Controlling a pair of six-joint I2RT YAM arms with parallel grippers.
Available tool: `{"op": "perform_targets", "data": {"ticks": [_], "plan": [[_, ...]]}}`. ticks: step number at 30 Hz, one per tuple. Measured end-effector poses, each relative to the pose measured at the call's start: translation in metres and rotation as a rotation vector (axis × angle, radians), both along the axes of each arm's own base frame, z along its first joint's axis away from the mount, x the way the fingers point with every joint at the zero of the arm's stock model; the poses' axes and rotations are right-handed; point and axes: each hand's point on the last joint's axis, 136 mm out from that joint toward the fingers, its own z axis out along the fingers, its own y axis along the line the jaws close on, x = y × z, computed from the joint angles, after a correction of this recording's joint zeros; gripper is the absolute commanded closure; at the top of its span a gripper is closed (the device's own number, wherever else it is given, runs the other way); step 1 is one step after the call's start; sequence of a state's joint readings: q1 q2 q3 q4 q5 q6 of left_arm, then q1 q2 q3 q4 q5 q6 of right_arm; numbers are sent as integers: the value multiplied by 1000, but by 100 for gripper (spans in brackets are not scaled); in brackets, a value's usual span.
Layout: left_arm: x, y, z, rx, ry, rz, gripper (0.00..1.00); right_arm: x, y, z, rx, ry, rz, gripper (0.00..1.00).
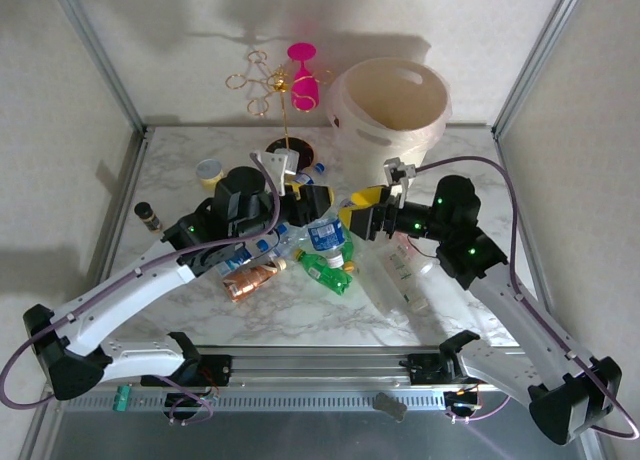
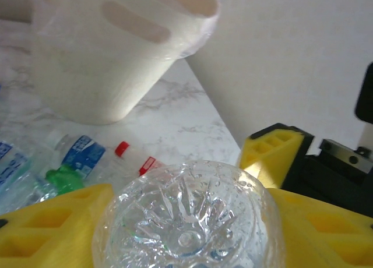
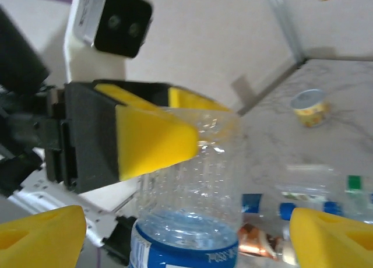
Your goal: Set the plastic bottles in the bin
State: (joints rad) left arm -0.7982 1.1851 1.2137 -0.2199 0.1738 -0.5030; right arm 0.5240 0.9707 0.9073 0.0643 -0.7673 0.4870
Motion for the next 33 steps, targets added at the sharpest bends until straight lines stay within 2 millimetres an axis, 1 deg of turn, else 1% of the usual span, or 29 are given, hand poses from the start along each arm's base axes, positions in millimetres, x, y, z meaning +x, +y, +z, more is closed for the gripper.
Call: {"op": "perform_targets", "data": {"ticks": [3, 6, 11, 14, 16, 19, 21, 24, 26, 27, 29, 30, 31, 33], "plan": [[-9, -7, 14, -28, -42, -71, 55, -8, 4, 1, 5, 2, 42, 10], [-17, -9, 27, -58, -76, -118, 55, -14, 7, 3, 15, 3, 72, 13], [-30, -5, 49, -93, -146, -157, 56, -31, 27, 2, 27, 13, 181, 18], [-32, -4, 52, -95, -159, -166, 56, -36, 35, 2, 39, 20, 221, 26], [-32, -5, 52, -98, -164, -171, 56, -37, 38, 4, 53, 22, 240, 29], [-33, -5, 53, -105, -173, -176, 56, -39, 42, 7, 84, 31, 267, 36], [-32, -3, 54, -106, -178, -171, 56, -39, 45, 8, 99, 41, 281, 38], [-30, 0, 55, -102, -187, -159, 54, -37, 49, 9, 112, 51, 288, 48], [-29, 1, 55, -99, -188, -151, 51, -36, 50, 9, 117, 50, 292, 54], [-29, 2, 55, -97, -190, -150, 47, -35, 50, 9, 118, 49, 292, 56], [-29, 2, 55, -96, -191, -147, 31, -35, 50, 9, 118, 48, 291, 57], [-29, 2, 54, -94, -193, -147, 20, -35, 51, 9, 116, 47, 289, 57], [-29, 2, 55, -98, -190, -147, 13, -35, 51, 8, 111, 47, 286, 56], [-30, 2, 56, -99, -190, -143, 9, -31, 52, 6, 95, 50, 265, 55]]}}
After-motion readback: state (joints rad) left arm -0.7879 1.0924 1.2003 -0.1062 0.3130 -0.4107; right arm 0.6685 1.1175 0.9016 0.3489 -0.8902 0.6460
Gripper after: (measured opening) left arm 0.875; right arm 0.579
